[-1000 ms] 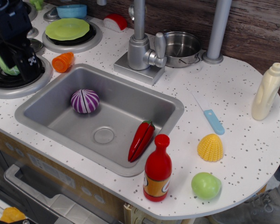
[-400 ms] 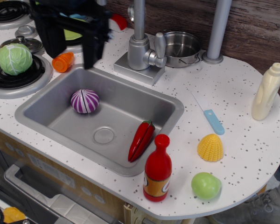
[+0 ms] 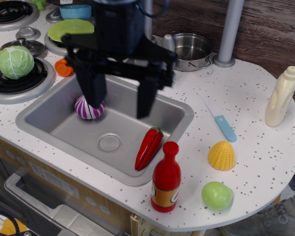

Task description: Put red bottle in sink

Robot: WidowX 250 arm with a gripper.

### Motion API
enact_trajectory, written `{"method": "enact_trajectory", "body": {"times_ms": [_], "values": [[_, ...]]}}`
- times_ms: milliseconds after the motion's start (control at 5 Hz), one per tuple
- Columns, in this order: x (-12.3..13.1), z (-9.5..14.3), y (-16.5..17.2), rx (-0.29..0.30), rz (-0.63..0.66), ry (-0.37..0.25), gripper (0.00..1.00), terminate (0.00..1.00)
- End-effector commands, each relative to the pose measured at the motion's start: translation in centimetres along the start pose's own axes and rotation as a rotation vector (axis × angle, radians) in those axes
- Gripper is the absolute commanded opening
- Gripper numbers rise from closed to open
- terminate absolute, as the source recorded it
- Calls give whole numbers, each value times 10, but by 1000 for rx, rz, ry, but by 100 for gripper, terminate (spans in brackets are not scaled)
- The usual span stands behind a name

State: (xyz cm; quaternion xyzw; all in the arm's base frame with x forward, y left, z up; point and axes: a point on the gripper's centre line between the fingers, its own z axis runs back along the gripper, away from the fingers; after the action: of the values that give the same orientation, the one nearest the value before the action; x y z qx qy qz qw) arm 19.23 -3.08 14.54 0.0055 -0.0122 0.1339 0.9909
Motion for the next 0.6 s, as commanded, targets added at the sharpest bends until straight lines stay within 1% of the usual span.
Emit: {"method": "enact_trajectory", "body": {"times_ms": [0,200,400], "values": [[-11,-3,-30,-84,0,-53,100,0],[-10,-13,-43,-107,-39,-87,100,0],[-7,-23,-49,-112,-57,-107,100,0]]}}
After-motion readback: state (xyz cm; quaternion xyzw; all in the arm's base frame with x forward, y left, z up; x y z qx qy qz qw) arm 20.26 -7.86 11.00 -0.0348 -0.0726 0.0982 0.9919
